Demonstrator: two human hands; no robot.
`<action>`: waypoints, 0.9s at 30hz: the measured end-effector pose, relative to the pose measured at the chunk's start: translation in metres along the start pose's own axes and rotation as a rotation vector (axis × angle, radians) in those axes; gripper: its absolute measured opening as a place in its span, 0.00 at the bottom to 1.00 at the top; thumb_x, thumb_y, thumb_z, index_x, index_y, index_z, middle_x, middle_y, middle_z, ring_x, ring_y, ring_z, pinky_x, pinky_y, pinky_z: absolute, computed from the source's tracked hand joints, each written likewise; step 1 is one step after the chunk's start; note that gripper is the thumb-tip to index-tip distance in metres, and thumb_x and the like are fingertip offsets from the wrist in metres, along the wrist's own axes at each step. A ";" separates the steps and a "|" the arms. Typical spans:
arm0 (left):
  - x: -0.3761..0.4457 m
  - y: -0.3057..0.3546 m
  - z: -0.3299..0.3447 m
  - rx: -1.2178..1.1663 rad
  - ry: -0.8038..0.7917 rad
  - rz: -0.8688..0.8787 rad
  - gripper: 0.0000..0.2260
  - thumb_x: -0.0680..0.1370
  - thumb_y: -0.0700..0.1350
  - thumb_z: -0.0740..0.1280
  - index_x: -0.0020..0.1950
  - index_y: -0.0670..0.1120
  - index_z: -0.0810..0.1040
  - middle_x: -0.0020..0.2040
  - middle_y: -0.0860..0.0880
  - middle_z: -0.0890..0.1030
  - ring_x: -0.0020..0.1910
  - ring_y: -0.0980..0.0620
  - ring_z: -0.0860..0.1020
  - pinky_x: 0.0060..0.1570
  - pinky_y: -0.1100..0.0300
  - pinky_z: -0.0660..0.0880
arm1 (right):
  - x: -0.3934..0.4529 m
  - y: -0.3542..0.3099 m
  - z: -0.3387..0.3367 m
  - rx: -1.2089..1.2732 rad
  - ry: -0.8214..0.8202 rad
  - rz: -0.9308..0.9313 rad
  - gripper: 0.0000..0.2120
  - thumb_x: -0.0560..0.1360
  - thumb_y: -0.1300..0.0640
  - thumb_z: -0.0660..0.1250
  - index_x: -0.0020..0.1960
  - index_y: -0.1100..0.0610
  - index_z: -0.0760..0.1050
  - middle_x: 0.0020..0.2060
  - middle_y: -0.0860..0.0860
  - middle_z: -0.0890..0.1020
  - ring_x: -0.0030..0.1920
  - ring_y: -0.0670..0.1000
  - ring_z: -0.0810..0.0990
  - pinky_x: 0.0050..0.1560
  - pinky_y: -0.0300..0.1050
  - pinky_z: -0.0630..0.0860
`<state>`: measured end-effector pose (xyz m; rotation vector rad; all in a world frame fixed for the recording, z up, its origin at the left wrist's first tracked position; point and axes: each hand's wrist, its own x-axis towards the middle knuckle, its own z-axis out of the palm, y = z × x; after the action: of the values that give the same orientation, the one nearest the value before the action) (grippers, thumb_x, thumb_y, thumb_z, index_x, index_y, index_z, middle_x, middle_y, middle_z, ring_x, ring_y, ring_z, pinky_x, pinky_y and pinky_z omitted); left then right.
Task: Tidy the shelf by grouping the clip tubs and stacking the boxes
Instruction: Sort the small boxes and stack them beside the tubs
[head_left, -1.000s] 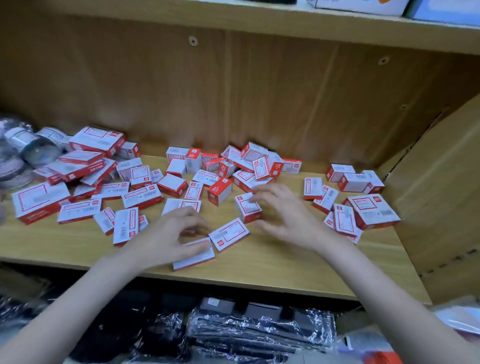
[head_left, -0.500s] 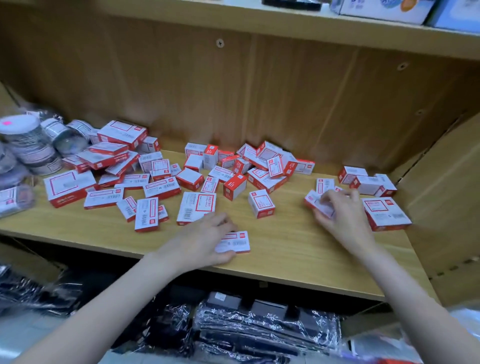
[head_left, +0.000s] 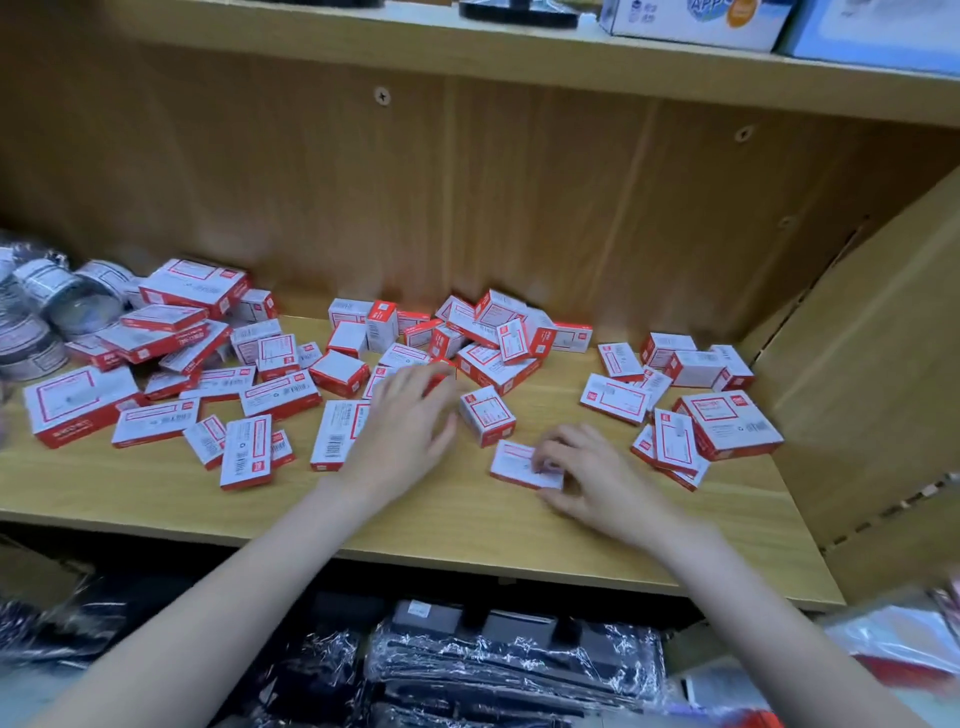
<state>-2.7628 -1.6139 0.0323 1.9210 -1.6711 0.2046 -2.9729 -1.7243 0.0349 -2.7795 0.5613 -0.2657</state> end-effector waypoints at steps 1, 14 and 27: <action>0.004 -0.004 -0.001 0.032 -0.004 -0.076 0.16 0.74 0.46 0.60 0.60 0.45 0.76 0.60 0.42 0.74 0.61 0.43 0.69 0.59 0.47 0.63 | 0.000 0.011 -0.007 -0.056 0.005 0.032 0.08 0.70 0.62 0.67 0.49 0.57 0.75 0.51 0.52 0.76 0.53 0.53 0.71 0.53 0.51 0.71; 0.018 -0.014 -0.003 -0.123 0.053 -0.322 0.16 0.74 0.36 0.64 0.62 0.44 0.72 0.52 0.45 0.75 0.54 0.43 0.73 0.51 0.54 0.69 | 0.081 -0.032 0.011 0.046 0.051 0.287 0.25 0.70 0.49 0.69 0.60 0.59 0.64 0.59 0.56 0.73 0.60 0.57 0.70 0.54 0.48 0.68; -0.002 -0.058 -0.075 -1.024 0.386 -0.706 0.05 0.75 0.36 0.65 0.46 0.46 0.73 0.31 0.51 0.77 0.28 0.61 0.75 0.32 0.67 0.75 | 0.156 -0.097 -0.015 1.202 -0.074 0.104 0.13 0.75 0.62 0.65 0.59 0.54 0.73 0.51 0.51 0.80 0.49 0.49 0.78 0.55 0.47 0.76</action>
<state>-2.6899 -1.5704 0.0746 1.3896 -0.5454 -0.4507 -2.8009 -1.7053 0.0990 -1.5852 0.3377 -0.3269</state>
